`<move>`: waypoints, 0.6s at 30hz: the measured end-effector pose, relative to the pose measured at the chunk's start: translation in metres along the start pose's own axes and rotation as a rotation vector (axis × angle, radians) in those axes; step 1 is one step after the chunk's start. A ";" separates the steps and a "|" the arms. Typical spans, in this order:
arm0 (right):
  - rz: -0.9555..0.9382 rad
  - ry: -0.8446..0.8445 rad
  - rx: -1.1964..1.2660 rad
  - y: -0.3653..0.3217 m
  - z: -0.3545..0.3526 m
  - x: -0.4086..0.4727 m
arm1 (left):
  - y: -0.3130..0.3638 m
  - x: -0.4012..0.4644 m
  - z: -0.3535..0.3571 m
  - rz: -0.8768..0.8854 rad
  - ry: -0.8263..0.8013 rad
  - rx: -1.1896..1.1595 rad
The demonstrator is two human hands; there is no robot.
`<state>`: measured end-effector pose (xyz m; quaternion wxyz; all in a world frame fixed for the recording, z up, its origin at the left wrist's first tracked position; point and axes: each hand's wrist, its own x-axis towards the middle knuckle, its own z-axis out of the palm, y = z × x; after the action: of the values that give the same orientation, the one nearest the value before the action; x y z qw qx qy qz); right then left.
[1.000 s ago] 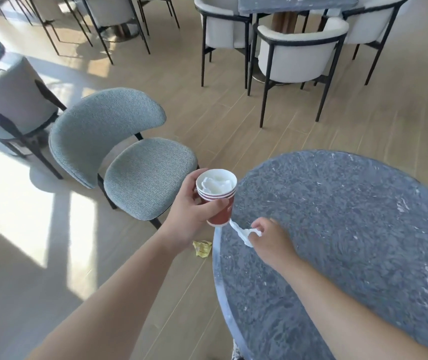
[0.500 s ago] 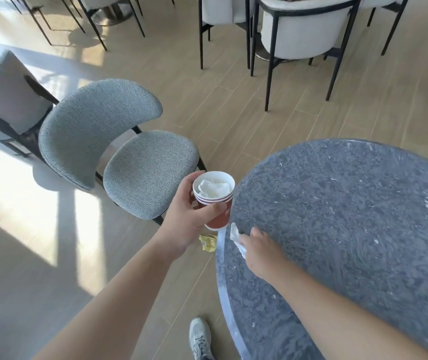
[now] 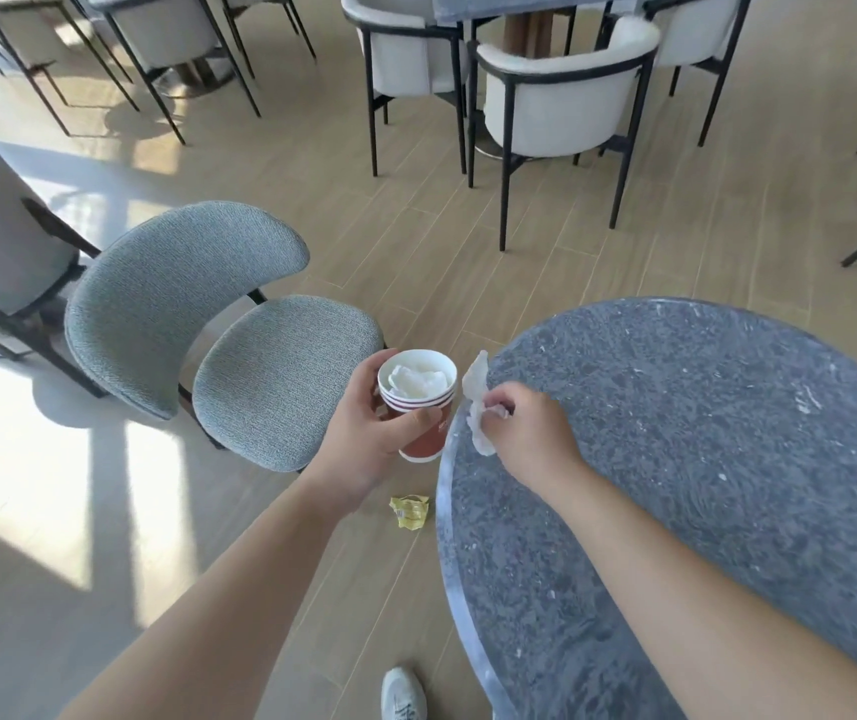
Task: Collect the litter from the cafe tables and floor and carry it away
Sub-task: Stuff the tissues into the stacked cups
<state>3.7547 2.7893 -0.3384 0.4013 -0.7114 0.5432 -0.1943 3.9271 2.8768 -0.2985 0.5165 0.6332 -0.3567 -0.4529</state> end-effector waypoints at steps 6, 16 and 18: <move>-0.198 0.122 0.252 -0.078 -0.047 -0.006 | 0.013 -0.008 -0.008 0.035 -0.028 0.047; -0.485 -0.076 -0.280 -0.142 -0.020 -0.028 | 0.038 -0.034 -0.034 0.246 0.047 0.258; -0.503 -0.153 -0.441 -0.154 -0.017 -0.031 | 0.043 -0.041 -0.037 0.291 0.050 0.323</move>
<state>3.8271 2.8256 -0.2026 0.2169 -0.9053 0.3479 -0.1112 3.9493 2.9177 -0.2457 0.4767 0.6606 -0.4994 -0.2948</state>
